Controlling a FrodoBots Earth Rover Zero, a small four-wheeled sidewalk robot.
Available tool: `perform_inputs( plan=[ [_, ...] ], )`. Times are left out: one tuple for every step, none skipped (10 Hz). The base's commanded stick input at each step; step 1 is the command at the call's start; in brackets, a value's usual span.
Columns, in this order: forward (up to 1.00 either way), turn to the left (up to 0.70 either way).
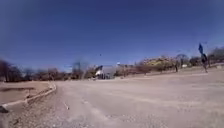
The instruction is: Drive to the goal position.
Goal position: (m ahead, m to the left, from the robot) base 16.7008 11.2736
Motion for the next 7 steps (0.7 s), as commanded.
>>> perform_inputs(
  plan=[
    [1.00,0.00],
    [1.00,0.27],
    [1.00,0.27],
    [1.00,0.27],
    [1.00,0.27],
    [1.00,0.27],
    [1.00,0.27]
  ],
)
